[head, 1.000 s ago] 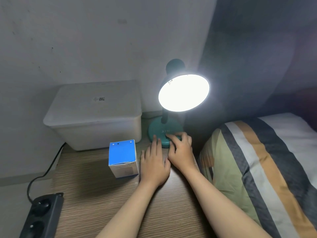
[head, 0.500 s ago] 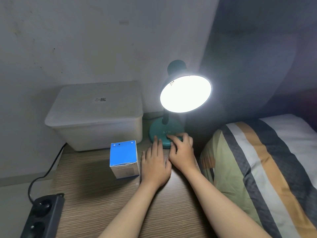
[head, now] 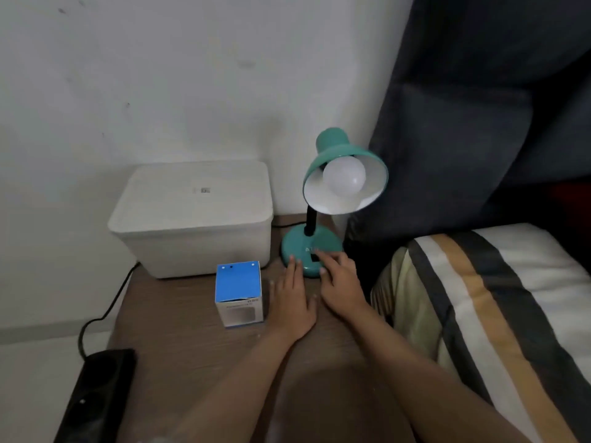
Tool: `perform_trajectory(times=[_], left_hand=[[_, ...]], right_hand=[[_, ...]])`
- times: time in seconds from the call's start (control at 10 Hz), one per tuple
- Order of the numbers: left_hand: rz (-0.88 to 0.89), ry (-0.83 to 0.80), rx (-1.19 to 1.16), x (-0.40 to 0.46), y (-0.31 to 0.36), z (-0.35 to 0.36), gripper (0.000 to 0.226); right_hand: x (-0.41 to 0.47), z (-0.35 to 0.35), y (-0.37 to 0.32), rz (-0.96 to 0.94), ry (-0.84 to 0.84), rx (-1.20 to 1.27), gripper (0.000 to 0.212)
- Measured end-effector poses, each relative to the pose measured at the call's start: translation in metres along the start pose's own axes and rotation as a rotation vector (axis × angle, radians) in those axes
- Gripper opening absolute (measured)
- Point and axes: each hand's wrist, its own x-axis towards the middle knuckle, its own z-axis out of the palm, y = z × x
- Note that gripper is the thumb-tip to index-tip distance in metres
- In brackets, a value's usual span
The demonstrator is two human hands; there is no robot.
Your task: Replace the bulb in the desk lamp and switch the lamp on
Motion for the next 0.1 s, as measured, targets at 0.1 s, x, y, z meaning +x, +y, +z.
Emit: perform_trajectory(times=[0.1], left_hand=[[-0.009,0.039,-0.252,-0.0089,0.0135,-0.0074,0.072]], right_hand=[[-0.0184,-0.0096,-0.0141,0.011,0.196,0.185,0.039]])
